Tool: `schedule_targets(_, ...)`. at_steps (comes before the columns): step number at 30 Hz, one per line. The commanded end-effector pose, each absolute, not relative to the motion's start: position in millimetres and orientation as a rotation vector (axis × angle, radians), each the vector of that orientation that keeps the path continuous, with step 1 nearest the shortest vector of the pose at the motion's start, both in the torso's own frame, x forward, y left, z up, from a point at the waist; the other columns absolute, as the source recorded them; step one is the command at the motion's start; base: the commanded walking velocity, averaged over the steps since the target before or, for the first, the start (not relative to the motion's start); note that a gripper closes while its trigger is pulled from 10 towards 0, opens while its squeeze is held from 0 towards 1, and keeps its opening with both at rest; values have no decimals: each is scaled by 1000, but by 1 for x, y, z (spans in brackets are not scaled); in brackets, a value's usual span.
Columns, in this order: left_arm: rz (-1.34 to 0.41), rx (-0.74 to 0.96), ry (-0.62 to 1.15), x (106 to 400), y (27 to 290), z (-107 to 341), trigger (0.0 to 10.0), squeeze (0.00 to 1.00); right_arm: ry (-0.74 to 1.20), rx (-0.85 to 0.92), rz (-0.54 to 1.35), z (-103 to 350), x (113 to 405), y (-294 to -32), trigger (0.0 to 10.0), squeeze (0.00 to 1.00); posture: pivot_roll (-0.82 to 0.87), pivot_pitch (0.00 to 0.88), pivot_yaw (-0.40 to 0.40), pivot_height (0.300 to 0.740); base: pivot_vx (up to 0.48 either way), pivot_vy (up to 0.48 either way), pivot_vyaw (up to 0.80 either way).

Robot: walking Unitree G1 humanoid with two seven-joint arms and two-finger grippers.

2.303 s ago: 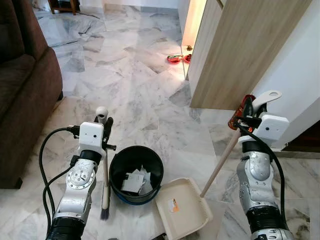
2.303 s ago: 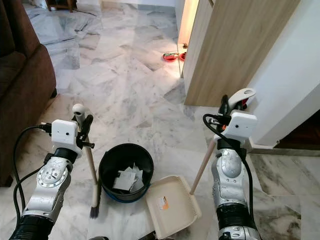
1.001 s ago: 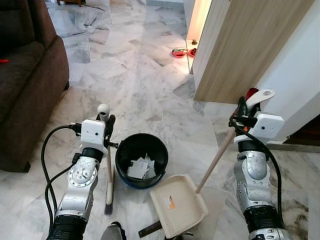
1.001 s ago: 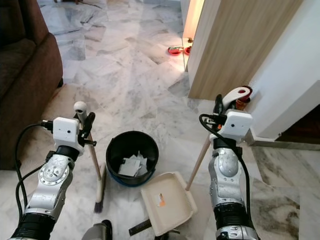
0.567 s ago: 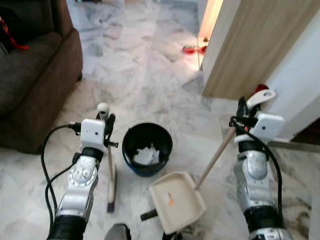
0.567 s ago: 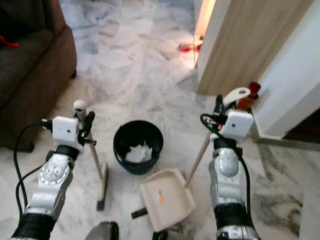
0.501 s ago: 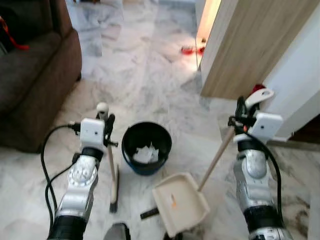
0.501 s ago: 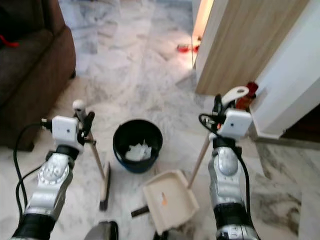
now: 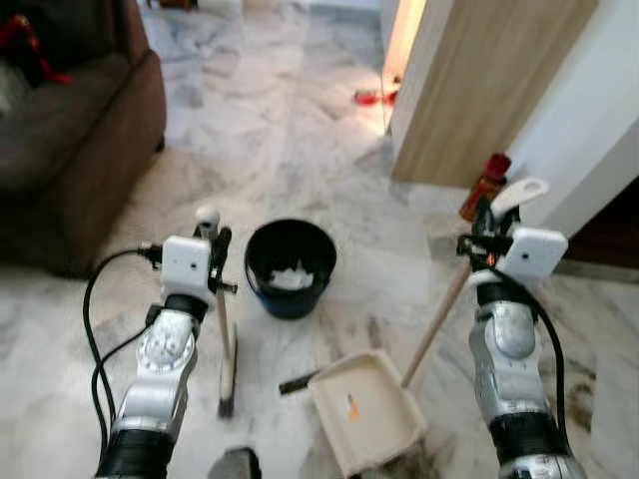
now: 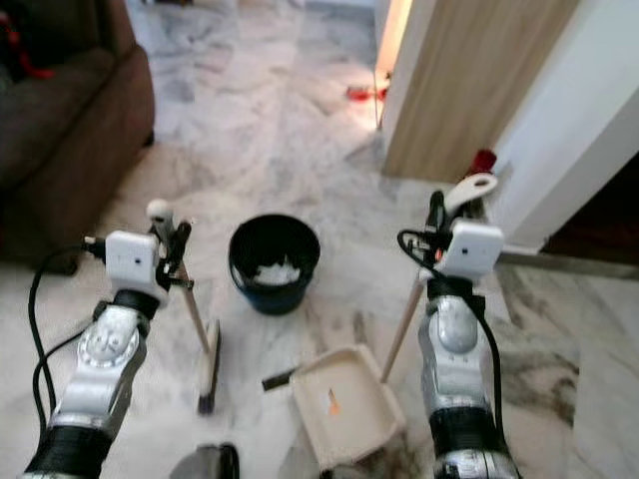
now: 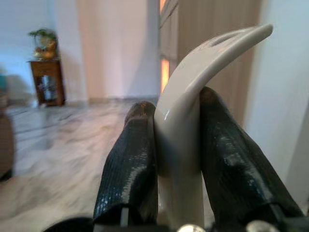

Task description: Sweep floor

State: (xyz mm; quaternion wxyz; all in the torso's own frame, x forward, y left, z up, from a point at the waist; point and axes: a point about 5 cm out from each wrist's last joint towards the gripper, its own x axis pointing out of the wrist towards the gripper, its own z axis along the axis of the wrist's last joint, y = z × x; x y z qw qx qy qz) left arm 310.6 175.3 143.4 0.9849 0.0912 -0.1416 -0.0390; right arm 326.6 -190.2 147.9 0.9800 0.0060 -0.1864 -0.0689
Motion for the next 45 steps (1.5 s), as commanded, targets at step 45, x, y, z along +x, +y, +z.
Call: schedule_targets(45, -147, 162, -317, 343, 152, 155, 10000, 0, -417, 22, -205, 157, 334, -196, 10000, 0, 152, 0, -41, 740, -51, 0, -449)
